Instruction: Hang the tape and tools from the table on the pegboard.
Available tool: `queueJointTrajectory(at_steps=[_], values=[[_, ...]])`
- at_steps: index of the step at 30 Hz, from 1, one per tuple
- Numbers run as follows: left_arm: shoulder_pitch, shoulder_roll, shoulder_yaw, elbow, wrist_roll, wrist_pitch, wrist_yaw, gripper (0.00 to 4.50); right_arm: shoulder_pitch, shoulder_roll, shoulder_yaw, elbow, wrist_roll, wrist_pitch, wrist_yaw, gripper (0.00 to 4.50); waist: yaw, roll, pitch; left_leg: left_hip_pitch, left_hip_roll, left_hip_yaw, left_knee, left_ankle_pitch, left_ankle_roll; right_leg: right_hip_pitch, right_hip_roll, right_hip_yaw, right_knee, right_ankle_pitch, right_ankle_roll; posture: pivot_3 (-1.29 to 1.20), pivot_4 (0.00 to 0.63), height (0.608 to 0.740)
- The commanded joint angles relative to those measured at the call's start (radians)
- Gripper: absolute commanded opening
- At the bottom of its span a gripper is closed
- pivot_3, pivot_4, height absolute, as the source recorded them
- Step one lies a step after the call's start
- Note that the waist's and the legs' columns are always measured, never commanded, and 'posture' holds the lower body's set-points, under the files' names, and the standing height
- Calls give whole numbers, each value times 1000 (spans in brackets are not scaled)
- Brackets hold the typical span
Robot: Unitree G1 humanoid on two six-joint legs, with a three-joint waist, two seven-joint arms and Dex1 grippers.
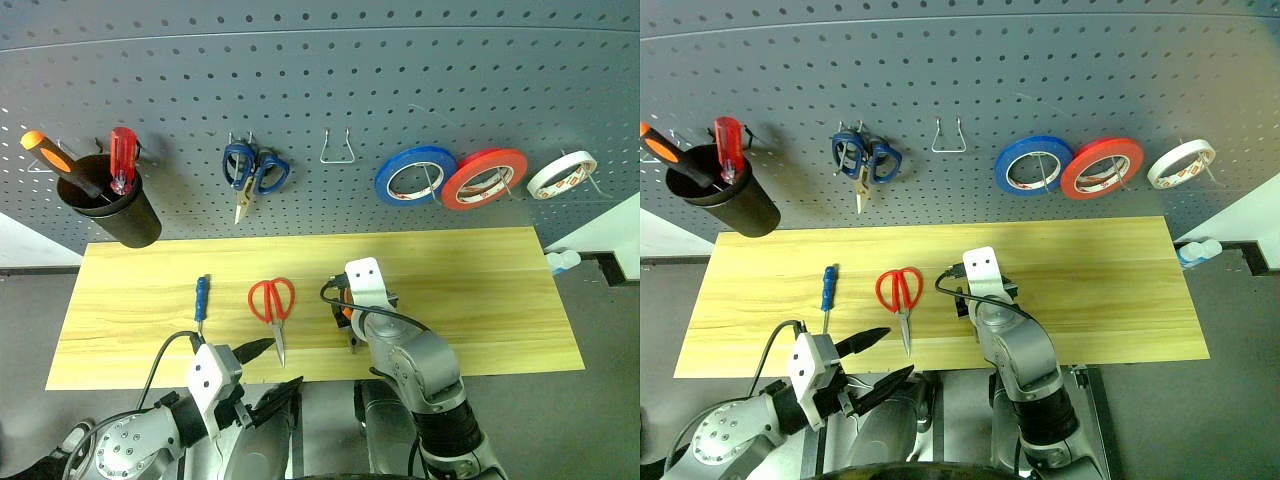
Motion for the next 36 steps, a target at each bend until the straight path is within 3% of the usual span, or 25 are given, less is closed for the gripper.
queueJointTrajectory(at_steps=[1,36], values=[[25,6,-4,-46,-9,3,-5,3920,83,133,55,-43,15,1,-9,4489,0,0,0,0,0,0,0,0,0,0,0,0,0,0,0,33,345,723],[123,36,16,-136,-32,35,2,3920,34,118,21,90,8,-109,-25,4489,0,-2,42,-1,0,1,0,0,0,-2,0,0,2,0,0,40,396,723]])
